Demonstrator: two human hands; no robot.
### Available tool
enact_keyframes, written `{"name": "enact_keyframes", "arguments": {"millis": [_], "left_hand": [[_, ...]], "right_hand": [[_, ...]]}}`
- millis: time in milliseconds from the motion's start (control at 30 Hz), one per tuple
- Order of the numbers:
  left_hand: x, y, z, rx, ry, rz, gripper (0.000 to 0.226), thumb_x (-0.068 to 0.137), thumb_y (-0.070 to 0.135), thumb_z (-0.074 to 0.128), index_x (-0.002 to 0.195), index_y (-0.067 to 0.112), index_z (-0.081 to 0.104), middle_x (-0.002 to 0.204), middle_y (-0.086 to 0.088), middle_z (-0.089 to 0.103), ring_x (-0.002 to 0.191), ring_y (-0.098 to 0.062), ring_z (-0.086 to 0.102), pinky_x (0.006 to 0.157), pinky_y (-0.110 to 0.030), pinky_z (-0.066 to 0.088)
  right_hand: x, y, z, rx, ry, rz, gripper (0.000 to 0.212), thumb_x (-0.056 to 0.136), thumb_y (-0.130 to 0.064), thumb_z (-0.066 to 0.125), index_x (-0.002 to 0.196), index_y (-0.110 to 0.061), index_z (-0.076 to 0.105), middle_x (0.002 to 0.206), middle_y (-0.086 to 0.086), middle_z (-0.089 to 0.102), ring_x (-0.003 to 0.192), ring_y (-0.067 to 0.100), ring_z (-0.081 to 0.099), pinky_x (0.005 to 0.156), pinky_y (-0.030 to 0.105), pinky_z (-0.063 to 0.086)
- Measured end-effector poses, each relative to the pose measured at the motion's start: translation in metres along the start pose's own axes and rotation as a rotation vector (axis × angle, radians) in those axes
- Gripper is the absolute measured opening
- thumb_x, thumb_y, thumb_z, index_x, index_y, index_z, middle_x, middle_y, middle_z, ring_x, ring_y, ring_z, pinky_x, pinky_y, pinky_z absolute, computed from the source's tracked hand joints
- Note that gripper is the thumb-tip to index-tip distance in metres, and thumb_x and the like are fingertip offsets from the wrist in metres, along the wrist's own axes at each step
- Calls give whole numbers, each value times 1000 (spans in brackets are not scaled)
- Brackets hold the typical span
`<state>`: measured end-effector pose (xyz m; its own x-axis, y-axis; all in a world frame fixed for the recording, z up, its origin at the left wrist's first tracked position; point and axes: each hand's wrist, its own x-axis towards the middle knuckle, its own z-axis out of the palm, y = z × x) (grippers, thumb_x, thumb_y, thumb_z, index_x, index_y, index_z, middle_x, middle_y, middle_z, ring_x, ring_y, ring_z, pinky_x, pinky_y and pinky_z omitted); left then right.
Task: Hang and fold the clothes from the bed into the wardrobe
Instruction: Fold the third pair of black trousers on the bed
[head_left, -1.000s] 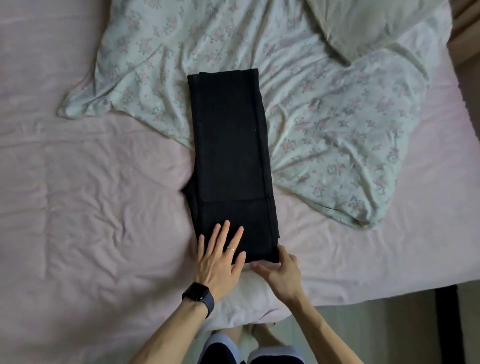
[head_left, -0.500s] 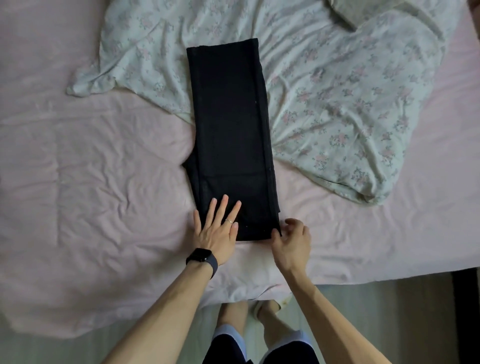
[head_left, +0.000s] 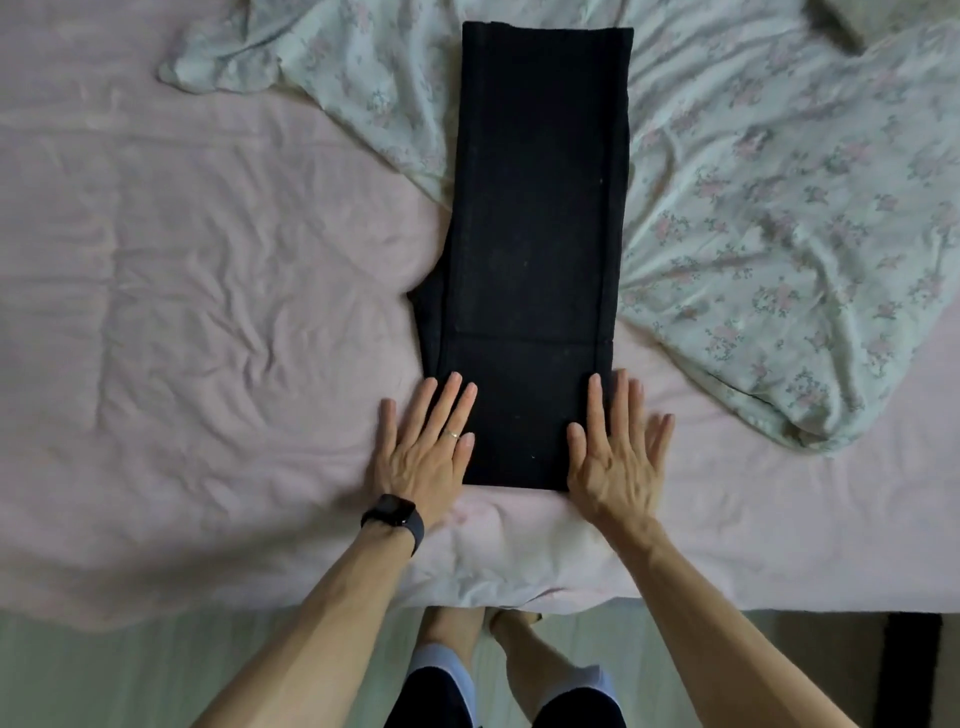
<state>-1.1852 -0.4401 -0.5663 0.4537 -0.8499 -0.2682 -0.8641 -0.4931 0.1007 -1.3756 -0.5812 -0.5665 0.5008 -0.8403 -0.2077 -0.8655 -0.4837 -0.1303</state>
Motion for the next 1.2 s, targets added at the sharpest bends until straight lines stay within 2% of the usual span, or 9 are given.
{"name": "enact_keyframes", "arguments": {"millis": [267,400,533,633,733,833,900,1033,1200], "left_hand": [[16,40,-19,-86,38,90,62,101,41,31,160,25,16,168,3,6,154,-15,7,123,-49,6],[17,3,-5,-33,-11,120,61,102,47,28,159,31,15,167,8,7,153,-10,9,121,-54,11],[4,-16,-11,48,32,132,62,103,45,27,159,22,18,167,4,9,153,-15,12,121,-53,12],[-16,-20,-14,72,92,274,66,100,42,36,159,17,19,167,-2,11,153,-19,13,122,-53,10],[-33,-13,-15,76,89,471,71,92,31,45,158,19,23,166,-4,16,153,-26,17,122,-52,13],[-34,-3,-23,143,23,418,80,81,18,49,158,18,25,164,-13,21,150,-38,21,120,-55,24],[-25,5,-30,158,-13,310,79,84,12,46,159,17,20,163,-21,18,148,-45,19,119,-55,26],[-9,18,-29,263,-124,253,88,93,15,41,155,11,-21,161,-29,-12,145,-55,-9,120,-58,7],[-12,21,-35,223,-188,230,85,99,26,41,154,18,-23,164,-23,-11,148,-52,-8,120,-59,4]], "right_hand": [[-9,-42,-10,34,45,-183,59,106,-40,28,160,-20,19,169,6,9,155,22,10,123,54,10],[-5,-17,6,-25,1,-164,60,105,-49,29,160,-25,22,168,3,13,155,20,13,122,56,14],[-21,2,-6,-34,-16,-14,66,103,-49,24,161,-18,16,169,8,7,155,25,8,120,62,13],[-44,1,-16,-41,34,-150,73,99,-51,35,160,-13,18,168,9,11,155,26,12,122,59,7],[-63,-3,-16,-82,3,-372,87,85,-33,61,160,-18,20,168,6,13,155,27,13,122,57,7],[-64,-14,-18,-137,10,-314,89,80,-6,58,160,-19,21,167,7,15,155,27,13,123,56,11],[-54,-23,-20,-151,38,-275,81,84,0,45,160,-15,22,167,9,16,154,28,13,122,56,15],[-27,-29,-26,-173,-11,-346,62,94,-5,29,156,-8,30,164,14,25,151,33,23,118,56,28],[-25,-27,-41,-125,-50,-358,61,89,-7,37,150,-8,44,157,12,38,146,33,35,116,53,35]]}}
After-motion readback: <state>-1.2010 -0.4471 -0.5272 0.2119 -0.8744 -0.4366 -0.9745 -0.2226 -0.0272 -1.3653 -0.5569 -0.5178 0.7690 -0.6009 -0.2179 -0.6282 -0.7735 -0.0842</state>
